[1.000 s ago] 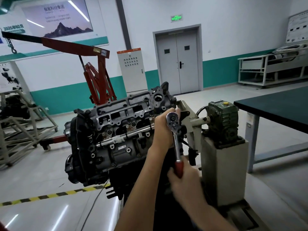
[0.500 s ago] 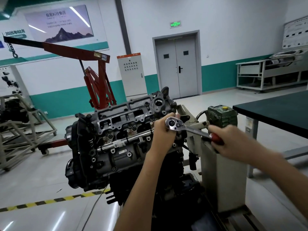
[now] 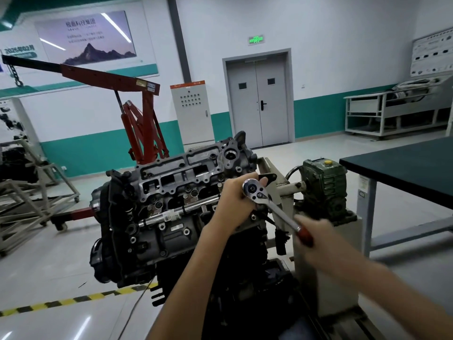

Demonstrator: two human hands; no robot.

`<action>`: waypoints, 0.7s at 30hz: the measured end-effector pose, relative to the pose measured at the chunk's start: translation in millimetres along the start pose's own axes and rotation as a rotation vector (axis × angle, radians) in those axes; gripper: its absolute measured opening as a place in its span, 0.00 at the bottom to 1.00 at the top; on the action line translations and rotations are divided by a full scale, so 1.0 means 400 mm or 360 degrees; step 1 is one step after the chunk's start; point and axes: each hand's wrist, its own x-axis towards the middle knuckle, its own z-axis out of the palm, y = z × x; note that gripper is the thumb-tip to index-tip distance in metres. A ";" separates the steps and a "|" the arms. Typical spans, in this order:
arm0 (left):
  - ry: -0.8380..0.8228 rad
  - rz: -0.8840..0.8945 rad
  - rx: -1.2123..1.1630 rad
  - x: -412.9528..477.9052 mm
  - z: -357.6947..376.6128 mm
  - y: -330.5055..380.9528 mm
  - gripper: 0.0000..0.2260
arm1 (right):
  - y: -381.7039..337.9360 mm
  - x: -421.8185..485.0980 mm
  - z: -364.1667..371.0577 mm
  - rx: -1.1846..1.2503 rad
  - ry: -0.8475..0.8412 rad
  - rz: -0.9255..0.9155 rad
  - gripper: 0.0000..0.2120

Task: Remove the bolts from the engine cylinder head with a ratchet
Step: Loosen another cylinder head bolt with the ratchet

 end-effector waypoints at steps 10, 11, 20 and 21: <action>0.0238 0.0038 -0.0163 0.018 0.038 0.002 0.21 | -0.016 -0.015 0.043 0.0220 0.0140 0.0055 0.04; 0.0283 0.0035 -0.0193 0.017 0.045 0.001 0.21 | -0.049 -0.032 0.091 0.0449 0.0181 0.0121 0.04; 0.0191 -0.0007 -0.0130 0.019 0.036 -0.005 0.21 | -0.086 -0.037 0.122 0.0594 0.0155 0.0189 0.12; 0.0122 -0.0012 -0.0093 0.021 0.026 -0.008 0.21 | -0.055 -0.025 0.070 0.0415 0.0082 0.0117 0.12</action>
